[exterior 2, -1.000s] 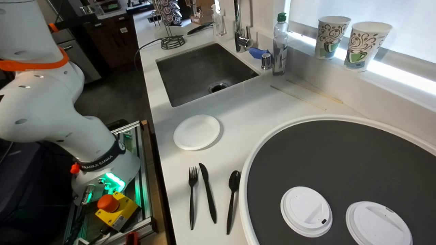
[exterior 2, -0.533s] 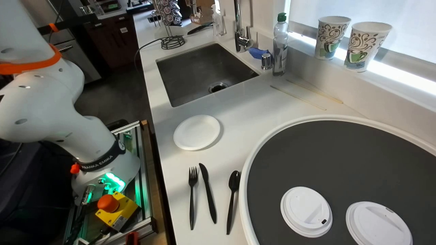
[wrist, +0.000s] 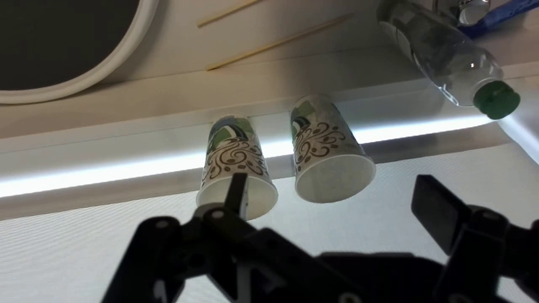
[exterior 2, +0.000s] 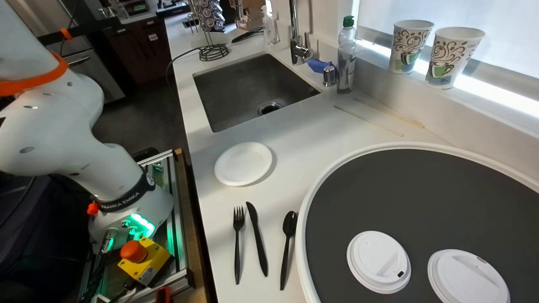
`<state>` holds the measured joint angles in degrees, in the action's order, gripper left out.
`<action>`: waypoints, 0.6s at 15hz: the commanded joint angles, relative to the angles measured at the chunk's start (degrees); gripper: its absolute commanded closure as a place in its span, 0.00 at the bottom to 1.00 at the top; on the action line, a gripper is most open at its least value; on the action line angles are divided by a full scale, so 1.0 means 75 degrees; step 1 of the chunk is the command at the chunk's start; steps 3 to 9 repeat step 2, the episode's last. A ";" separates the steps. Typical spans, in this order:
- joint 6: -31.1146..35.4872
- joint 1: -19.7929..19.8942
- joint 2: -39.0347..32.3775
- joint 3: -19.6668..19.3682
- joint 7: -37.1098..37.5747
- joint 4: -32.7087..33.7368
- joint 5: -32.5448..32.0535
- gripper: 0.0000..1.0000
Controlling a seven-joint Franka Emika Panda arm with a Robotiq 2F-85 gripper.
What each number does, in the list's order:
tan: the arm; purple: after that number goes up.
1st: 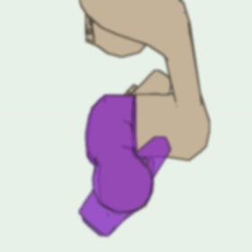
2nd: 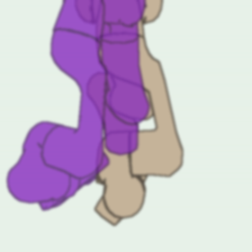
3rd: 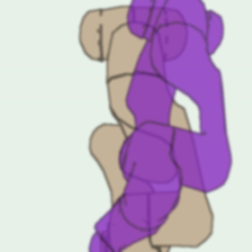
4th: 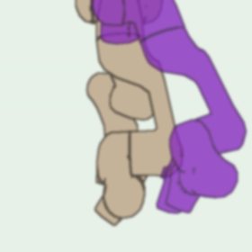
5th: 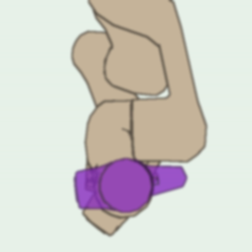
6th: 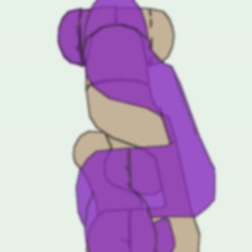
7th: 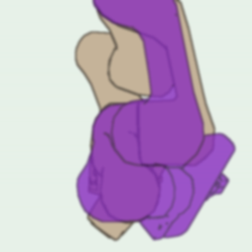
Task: Put the coffee cups on the windowsill.
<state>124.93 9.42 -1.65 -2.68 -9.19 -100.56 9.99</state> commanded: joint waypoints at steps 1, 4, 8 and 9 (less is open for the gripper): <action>-0.0026 -0.0154 0.0016 -0.0161 -0.0016 -0.0004 0.0004 0.00; -0.0025 -0.0154 0.0024 -0.0162 -0.0023 -0.0017 0.0004 0.00; -0.0025 -0.0154 0.0024 -0.0162 -0.0023 -0.0017 0.0004 0.00; -0.0025 -0.0154 0.0024 -0.0162 -0.0023 -0.0017 0.0004 0.00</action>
